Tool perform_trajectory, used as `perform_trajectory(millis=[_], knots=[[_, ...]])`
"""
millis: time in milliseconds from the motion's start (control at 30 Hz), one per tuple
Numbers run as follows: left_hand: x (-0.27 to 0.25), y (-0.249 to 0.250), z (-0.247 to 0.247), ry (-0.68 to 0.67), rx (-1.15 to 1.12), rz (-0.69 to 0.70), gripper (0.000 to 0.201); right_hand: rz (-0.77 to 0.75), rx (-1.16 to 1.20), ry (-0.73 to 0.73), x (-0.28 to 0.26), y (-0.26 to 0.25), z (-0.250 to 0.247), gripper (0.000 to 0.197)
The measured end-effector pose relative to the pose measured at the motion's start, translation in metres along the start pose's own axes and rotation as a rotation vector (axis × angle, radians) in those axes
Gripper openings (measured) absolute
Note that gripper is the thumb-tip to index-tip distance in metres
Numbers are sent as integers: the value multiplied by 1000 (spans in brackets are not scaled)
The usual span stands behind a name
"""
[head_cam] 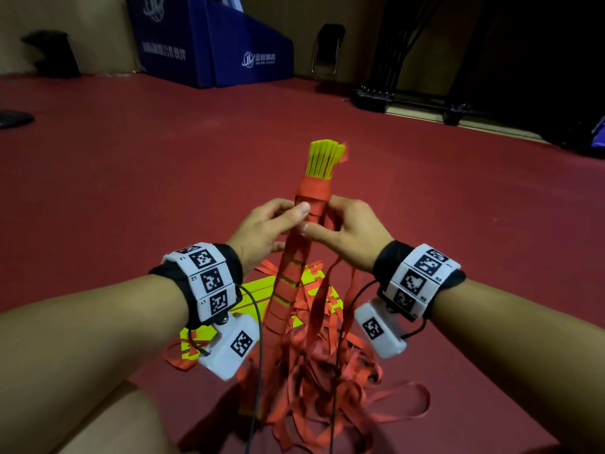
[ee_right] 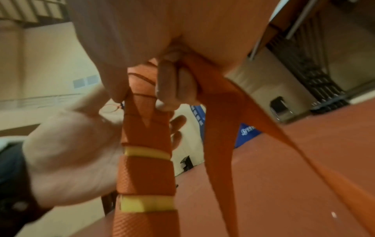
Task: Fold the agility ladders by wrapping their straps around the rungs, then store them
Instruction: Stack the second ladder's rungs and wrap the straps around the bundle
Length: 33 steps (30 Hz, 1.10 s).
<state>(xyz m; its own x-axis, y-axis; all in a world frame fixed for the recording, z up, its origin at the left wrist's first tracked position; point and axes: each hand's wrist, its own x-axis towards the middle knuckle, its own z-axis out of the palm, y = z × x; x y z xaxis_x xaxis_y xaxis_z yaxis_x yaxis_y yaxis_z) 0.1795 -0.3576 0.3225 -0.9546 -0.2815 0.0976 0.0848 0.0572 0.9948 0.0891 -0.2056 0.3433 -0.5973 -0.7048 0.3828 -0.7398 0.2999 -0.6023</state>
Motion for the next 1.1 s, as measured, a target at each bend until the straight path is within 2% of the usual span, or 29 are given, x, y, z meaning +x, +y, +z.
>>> perform_trajectory(millis=[67,133,200,333,433,500,667,767,867,967,1100], knots=[[0,-3,3,-67,7,-18,35,19,90,-14,0,3,0,42],[-1,-4,5,-96,-23,-46,51,32,158,-19,0,4,0,28],[-1,-1,5,-87,-63,-88,62,43,228,-3,1,4,-2,30],[0,4,3,-82,-148,-115,46,60,312,6,3,7,-5,11],[-2,1,5,-133,-84,-109,32,47,308,-8,4,7,-4,14],[-4,1,6,-141,-8,-93,23,92,308,-8,4,5,-4,22],[-5,-3,7,-27,110,-15,23,181,242,-20,1,6,-6,39],[-2,-4,7,43,173,-14,31,211,295,-31,1,8,-5,39],[-4,-4,6,67,219,-21,45,190,303,-108,0,11,-6,25],[-7,-2,6,71,283,-24,36,205,256,-161,0,15,-8,13],[-9,-1,7,98,289,-14,28,287,205,-221,0,14,-9,15]])
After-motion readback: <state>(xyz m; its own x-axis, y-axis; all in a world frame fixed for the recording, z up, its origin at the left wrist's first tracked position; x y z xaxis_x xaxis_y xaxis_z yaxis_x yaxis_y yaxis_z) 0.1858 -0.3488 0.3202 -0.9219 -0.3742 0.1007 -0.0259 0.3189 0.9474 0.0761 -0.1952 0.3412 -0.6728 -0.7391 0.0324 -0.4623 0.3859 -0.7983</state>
